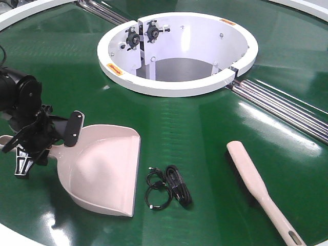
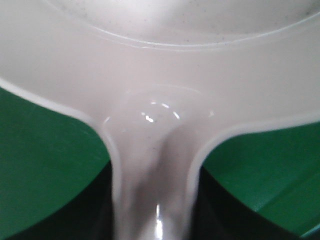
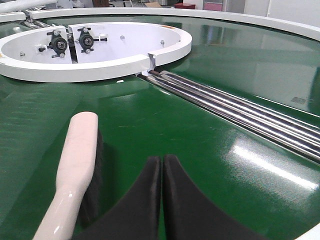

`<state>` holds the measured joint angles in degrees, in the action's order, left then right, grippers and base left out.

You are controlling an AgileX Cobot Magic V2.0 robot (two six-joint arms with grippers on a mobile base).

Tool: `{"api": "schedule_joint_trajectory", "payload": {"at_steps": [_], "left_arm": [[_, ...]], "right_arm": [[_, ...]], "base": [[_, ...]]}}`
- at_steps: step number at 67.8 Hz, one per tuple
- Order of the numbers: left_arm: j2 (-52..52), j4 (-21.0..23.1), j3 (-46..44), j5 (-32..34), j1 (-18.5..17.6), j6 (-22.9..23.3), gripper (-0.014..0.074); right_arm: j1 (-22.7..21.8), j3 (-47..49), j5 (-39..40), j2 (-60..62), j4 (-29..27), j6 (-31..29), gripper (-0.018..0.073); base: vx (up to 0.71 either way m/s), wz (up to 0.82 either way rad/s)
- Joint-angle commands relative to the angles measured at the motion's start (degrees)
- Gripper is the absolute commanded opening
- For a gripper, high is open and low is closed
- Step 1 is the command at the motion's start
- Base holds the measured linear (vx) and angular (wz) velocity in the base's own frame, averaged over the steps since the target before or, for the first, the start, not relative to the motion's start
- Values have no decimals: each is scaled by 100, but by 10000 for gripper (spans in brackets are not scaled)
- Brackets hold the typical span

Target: Clean and inspect green conveyor with broom and dustpan

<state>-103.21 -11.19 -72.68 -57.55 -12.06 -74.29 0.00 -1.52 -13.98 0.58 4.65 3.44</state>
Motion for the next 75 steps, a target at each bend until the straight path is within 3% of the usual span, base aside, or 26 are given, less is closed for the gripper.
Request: {"api": "schedule_joint_trajectory", "payload": {"at_steps": [1,68,75], "left_arm": [[260,-18,-103,124,-32,106,-8],[260,-18,-103,124,-27,106,-8],[260,-18,-103,124,-27,106,-8]], "right_arm": [[-23,-121,412,102,65,-29,-9],[-23,-121,417,102,65,-29,-9],[-23,-121,700,102,43,15,-9]], "base": [[0,0],[0,0],[0,0]]}}
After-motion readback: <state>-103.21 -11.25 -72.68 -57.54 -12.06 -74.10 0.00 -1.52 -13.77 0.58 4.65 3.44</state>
